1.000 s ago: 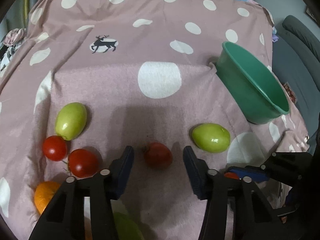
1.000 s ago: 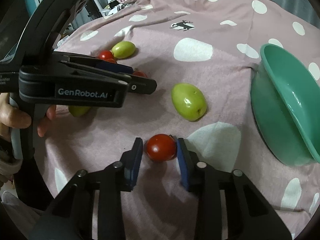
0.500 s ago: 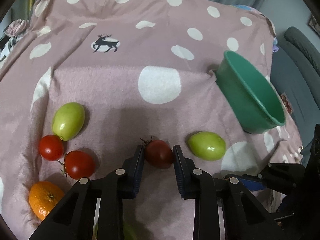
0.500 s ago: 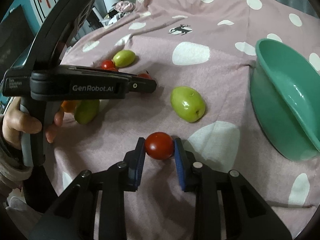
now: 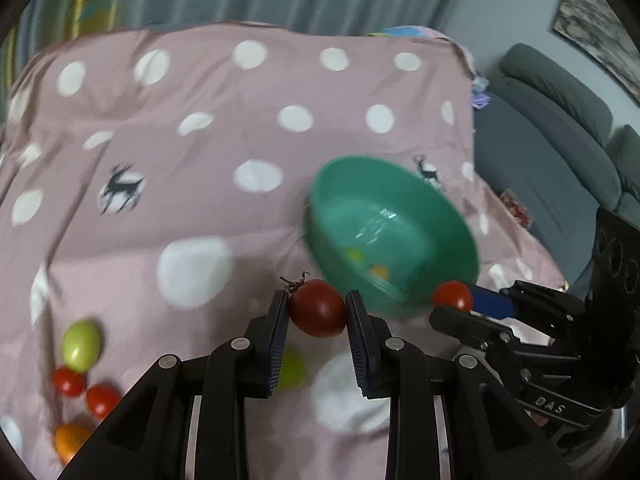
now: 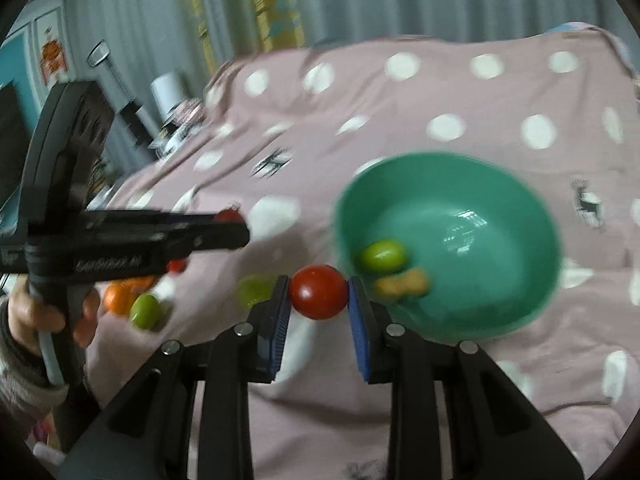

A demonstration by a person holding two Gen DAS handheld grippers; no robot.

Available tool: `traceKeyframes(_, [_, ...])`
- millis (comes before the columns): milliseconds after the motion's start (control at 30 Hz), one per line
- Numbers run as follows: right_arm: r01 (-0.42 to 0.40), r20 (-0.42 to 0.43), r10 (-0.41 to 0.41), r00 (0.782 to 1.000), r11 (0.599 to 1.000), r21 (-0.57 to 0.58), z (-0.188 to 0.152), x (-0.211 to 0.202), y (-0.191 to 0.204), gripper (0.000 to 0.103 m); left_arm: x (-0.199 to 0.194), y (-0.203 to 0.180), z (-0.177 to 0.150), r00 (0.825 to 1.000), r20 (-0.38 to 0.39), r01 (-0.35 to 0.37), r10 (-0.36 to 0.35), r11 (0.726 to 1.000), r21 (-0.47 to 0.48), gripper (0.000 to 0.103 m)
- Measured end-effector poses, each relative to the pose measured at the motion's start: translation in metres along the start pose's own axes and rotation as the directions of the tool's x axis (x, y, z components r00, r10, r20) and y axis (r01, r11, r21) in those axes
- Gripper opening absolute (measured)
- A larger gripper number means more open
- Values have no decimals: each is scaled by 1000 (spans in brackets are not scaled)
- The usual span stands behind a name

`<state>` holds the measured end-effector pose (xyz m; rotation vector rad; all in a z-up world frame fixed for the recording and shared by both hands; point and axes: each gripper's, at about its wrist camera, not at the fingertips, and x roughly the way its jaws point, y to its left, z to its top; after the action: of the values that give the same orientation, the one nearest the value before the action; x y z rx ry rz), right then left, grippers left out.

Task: Organize fruits

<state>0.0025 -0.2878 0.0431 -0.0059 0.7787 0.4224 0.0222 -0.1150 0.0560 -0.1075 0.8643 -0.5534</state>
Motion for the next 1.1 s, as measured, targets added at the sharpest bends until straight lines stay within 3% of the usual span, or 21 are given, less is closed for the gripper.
traceKeyframes(267, [90,23,-93,995,992,85,6,-3,-51,29,39,-43,25,999,-17,39,-38,995,89,29])
traceKeyframes(467, [119,-4,-119,993,986,116,1,9,-65,30,74,-59,25,997,-76,10,0,991,134,29])
traceKeyframes(667, [132,-8,-132,991,984,121,-1,9,-74,32,85,-65,20,996,-80,-13,24,989,145,29])
traceKeyframes(733, [137,-8,-137,991,982,132,-2,7,-77,38,85,-65,20,996,-84,-14,26,989,146,29])
traceKeyframes(800, [138,-3,-139,990,980,147,-3,5,-79,41,81,-64,21,996,-80,-13,25,989,145,35])
traceKeyframes(867, [139,5,-142,990,977,161,-4,0,-80,44,72,-61,22,998,-64,-14,23,990,139,59])
traceKeyframes(933, [136,13,-140,990,976,172,-5,-5,-79,45,56,-53,23,999,-37,-22,27,991,134,73])
traceKeyframes(1100, [106,41,-115,993,979,177,-9,-23,-69,49,3,-13,19,997,21,-78,76,993,94,76])
